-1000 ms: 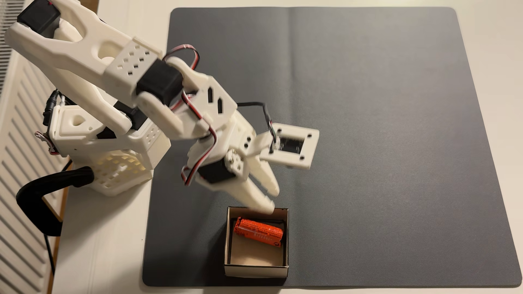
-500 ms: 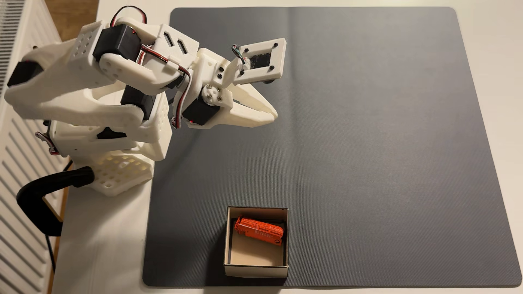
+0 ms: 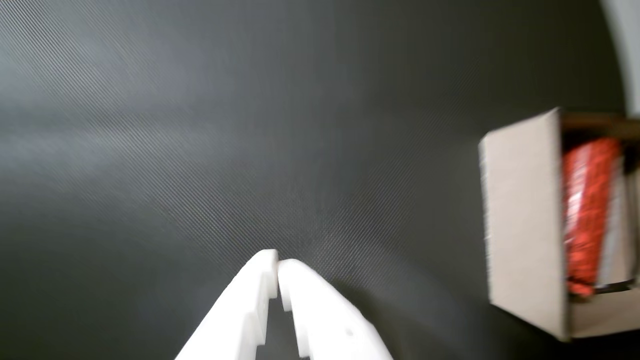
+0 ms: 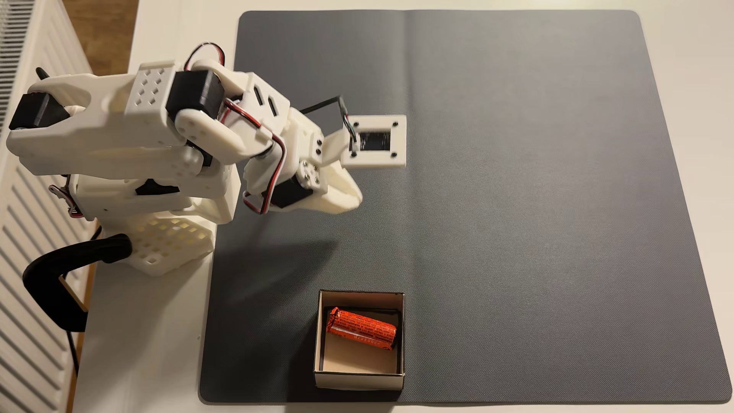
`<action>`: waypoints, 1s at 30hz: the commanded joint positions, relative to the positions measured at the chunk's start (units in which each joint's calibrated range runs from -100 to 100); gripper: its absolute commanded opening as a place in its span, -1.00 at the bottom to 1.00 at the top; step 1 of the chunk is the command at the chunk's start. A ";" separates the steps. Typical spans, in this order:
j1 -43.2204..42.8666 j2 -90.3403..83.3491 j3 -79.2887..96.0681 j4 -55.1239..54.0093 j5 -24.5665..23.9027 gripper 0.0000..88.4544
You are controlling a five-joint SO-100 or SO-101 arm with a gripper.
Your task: Pick the red object and place it in the box
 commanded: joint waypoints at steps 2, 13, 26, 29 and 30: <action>-0.15 -0.18 3.38 0.26 0.03 -0.98; -0.07 -0.18 3.47 10.66 1.64 -0.98; -0.45 -0.18 3.47 11.01 3.05 -0.98; -0.45 -0.18 3.47 11.01 3.05 -0.98; -0.45 -0.18 3.47 11.01 3.05 -0.98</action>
